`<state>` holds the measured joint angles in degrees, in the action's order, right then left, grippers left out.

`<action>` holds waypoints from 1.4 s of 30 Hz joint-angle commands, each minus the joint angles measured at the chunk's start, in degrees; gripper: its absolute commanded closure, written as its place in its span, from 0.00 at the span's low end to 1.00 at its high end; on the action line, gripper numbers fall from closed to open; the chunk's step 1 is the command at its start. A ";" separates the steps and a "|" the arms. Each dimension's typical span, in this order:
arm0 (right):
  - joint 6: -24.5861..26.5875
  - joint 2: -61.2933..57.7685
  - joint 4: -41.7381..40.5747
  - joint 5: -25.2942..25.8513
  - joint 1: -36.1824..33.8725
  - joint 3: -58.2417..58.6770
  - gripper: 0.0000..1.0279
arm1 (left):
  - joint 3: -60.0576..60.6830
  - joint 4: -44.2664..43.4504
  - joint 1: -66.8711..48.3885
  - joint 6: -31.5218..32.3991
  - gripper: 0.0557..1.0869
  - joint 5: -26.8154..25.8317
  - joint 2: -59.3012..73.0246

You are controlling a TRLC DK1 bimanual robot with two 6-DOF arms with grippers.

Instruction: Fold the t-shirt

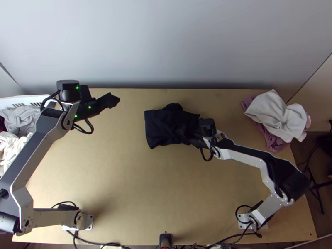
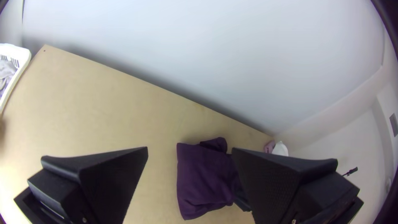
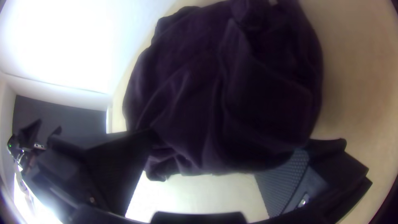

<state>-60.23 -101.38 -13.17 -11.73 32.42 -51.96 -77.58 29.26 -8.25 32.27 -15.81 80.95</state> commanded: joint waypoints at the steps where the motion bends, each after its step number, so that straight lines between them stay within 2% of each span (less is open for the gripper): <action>1: 1.34 -7.95 0.07 -0.14 0.53 -9.73 0.21 | 1.03 0.72 2.98 -1.16 0.05 -0.01 -1.32; 5: 2.75 -10.94 2.09 -0.75 -0.87 -14.66 0.21 | 1.20 0.45 3.15 -1.25 0.05 -0.01 -1.32; 8: 5.56 -13.05 7.10 -1.28 -1.93 -18.26 0.21 | 1.20 0.01 3.15 -1.25 0.05 -0.01 -1.23; 9: 6.70 -13.67 9.92 -1.46 -2.10 -19.67 0.26 | 1.20 -0.08 3.15 -1.33 0.05 -0.01 -1.14; 10: 8.11 -13.84 12.47 -1.46 -2.10 -20.81 0.43 | 1.12 -0.08 3.15 -1.33 0.05 -0.01 -1.14; 12: 9.16 -13.58 13.61 -0.40 -2.10 -20.98 0.89 | 1.20 0.10 3.24 -1.51 0.05 -0.01 -1.14; 16: 14.08 -11.82 14.84 -0.49 -2.01 -21.42 0.97 | 1.64 0.45 4.12 -1.60 0.05 -0.89 -1.41; 18: 16.72 -10.33 14.75 -0.40 -1.93 -20.81 0.97 | 1.82 0.45 4.38 -1.77 0.05 -0.97 -1.58; 24: 20.24 -7.07 14.58 -0.31 -2.63 -19.93 0.97 | 3.14 0.54 5.00 -2.04 0.05 -0.97 -2.11; 26: 21.03 -4.88 14.49 1.00 -3.25 -20.02 0.97 | 3.75 0.45 5.35 -2.13 0.05 -1.06 -2.55; 31: 27.62 0.66 14.49 5.31 -3.86 -20.63 0.97 | 5.25 0.36 7.28 -2.21 0.05 -2.47 -3.25; 37: 31.13 5.41 14.58 7.07 -7.29 -21.69 0.97 | 7.18 0.28 7.99 -2.30 0.05 -3.43 -4.48; 42: 32.45 7.52 15.10 7.86 -13.09 -24.32 0.97 | 8.32 0.36 8.78 -2.30 0.05 -5.02 -5.27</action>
<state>-30.46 -97.56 1.61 -5.32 24.93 -73.84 -70.94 29.63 -0.49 29.93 -19.29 76.69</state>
